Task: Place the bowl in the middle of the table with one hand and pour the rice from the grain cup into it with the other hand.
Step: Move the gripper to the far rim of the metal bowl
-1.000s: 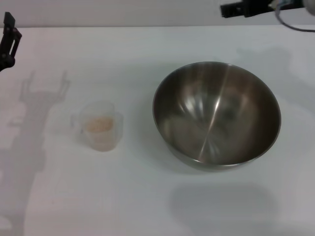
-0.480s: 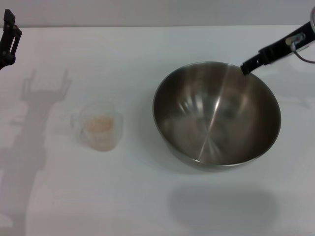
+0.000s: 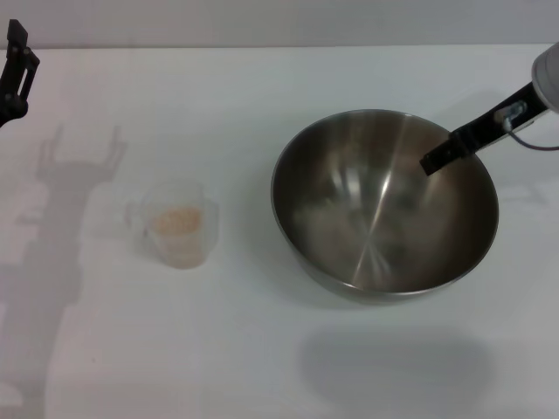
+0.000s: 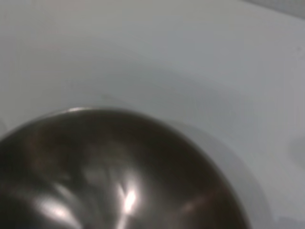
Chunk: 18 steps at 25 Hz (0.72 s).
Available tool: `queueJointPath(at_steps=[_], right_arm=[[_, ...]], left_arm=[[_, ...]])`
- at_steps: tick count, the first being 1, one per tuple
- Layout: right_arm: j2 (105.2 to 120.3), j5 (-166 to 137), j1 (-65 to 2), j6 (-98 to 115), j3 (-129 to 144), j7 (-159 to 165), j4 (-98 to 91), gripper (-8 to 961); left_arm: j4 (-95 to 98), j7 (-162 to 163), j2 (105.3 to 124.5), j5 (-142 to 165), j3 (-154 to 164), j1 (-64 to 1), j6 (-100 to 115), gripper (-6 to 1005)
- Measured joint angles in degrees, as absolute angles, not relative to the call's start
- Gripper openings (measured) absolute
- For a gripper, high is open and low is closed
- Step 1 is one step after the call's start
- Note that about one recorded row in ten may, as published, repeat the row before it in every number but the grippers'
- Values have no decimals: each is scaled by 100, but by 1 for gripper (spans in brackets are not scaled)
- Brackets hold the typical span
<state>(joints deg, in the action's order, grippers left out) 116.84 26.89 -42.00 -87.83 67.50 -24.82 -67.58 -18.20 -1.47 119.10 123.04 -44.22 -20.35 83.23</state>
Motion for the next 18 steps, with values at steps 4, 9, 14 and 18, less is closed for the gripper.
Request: queueJointPath(at_steps=[4, 9, 14, 18], right_arm=[[11698, 2682, -4210, -8710, 6770, -2551, -6583, 758], [11737, 2670, -4171, -8658, 6775, -2729, -6555, 711], [11756, 2612, -4148, -8563, 6774, -2822, -6551, 597], [11806, 2591, -4140, -8547, 6774, -2941, -6548, 464]], left_arm=[[-1804, 13, 11909, 12305, -4417, -2009, 8323, 832], [-1791, 181, 11901, 12304, -4426, -1978, 8323, 832], [-1792, 193, 11900, 12304, -4429, -1969, 8325, 832], [-1797, 197, 11900, 12305, -4430, -1954, 8354, 832]])
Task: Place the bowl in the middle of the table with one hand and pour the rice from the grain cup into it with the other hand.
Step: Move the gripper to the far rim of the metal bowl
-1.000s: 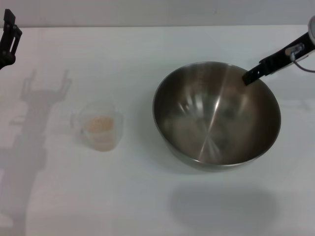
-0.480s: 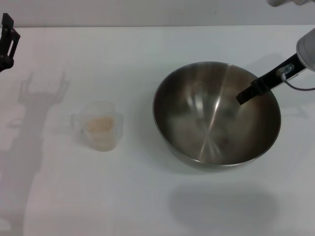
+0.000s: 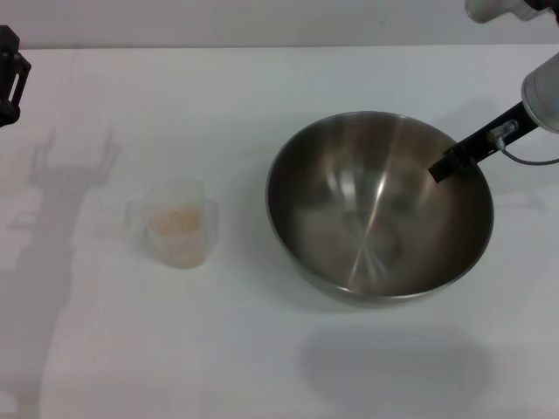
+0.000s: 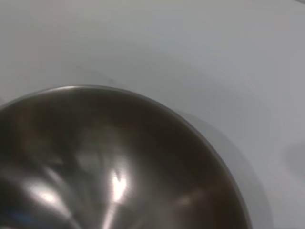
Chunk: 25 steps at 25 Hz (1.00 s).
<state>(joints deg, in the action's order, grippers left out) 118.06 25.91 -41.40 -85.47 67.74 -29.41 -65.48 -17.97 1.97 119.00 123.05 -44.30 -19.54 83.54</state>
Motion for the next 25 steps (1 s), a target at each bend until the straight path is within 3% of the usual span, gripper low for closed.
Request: queueJointPath(at_steps=[7, 13, 25], right_arm=[[11817, 2500, -4112, -8491, 6773, -2979, -6541, 192], [11824, 2483, -4083, -8404, 6710, -2987, -6616, 49], [11836, 2899, -4043, -8229, 6425, -3298, -7179, 33]], left_arm=[[-1821, 203, 11909, 12305, -4430, -1925, 8368, 832], [-1830, 203, 11909, 12305, -4430, -1924, 8364, 832], [-1803, 203, 11909, 12305, -4439, -1975, 8329, 831]])
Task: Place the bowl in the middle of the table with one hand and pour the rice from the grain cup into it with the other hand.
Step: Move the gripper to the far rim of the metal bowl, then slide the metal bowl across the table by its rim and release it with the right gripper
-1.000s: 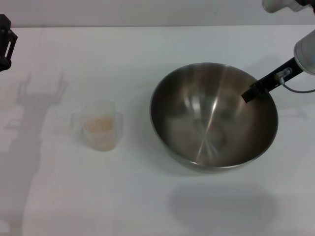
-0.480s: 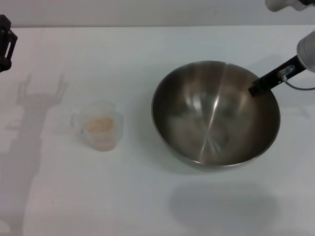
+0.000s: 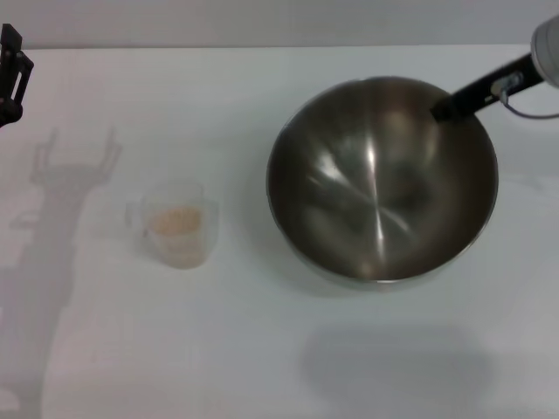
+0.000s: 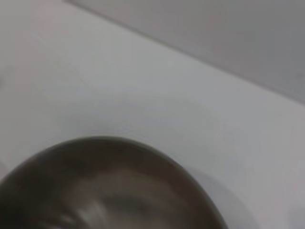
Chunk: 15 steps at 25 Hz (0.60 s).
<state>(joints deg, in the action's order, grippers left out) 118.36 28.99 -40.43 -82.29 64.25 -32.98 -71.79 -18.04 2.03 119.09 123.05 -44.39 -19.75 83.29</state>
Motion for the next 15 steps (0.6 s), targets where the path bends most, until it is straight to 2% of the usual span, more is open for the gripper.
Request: queueJointPath(at_steps=[15], right_arm=[[11846, 3930, -3905, -8662, 6127, -4175, -7293, 23]], left_arm=[[-1797, 197, 11900, 12304, -4557, -2043, 8329, 831]])
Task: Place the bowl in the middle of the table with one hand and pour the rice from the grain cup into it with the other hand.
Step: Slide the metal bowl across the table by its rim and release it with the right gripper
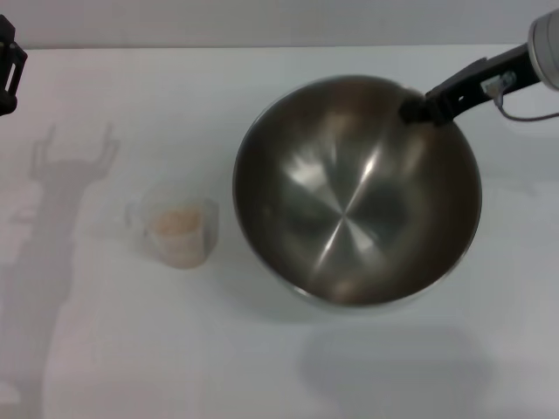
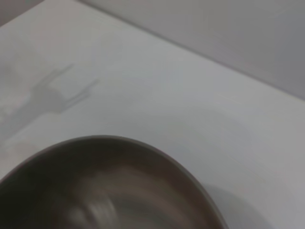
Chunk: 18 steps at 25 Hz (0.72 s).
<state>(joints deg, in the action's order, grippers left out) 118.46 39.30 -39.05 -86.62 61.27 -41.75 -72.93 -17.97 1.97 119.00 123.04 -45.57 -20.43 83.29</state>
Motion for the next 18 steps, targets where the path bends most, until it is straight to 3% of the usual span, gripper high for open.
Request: queueJointPath(at_steps=[18], right_arm=[[11874, 4276, -4062, -8897, 6338, -4749, -6302, 22]], left_arm=[[-1796, 162, 11900, 12305, -4570, -2050, 8332, 831]])
